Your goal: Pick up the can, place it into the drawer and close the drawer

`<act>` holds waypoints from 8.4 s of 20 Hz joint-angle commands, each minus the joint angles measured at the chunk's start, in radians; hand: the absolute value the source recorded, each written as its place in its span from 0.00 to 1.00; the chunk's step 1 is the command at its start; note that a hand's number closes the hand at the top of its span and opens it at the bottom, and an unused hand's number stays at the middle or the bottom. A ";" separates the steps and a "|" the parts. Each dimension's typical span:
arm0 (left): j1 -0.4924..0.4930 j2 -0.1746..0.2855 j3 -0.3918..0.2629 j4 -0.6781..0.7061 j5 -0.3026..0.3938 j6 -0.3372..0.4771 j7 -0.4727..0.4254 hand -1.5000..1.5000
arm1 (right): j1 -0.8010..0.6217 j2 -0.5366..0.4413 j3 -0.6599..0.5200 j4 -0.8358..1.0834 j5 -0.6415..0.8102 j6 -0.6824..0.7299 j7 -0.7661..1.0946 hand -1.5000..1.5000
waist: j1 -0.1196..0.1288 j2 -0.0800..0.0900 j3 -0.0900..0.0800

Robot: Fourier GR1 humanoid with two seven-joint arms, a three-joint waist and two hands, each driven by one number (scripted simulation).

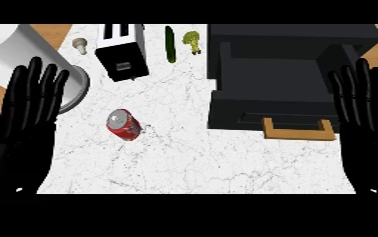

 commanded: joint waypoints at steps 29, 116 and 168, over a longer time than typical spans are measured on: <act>-0.068 0.655 0.278 0.465 0.946 -0.786 0.309 0.00 | 0.355 -0.052 -0.309 0.013 -0.187 0.146 0.039 0.00 | -0.041 0.020 -0.008; -0.589 0.142 0.160 1.815 -0.072 -0.815 -0.487 1.00 | 0.390 0.017 -0.716 -0.074 -0.459 0.523 0.217 0.00 | -0.052 0.026 -0.010; -0.869 -0.088 -0.055 0.897 0.171 0.465 0.190 1.00 | 0.540 0.061 -0.722 -0.211 -0.565 0.517 0.248 0.00 | -0.059 0.021 -0.009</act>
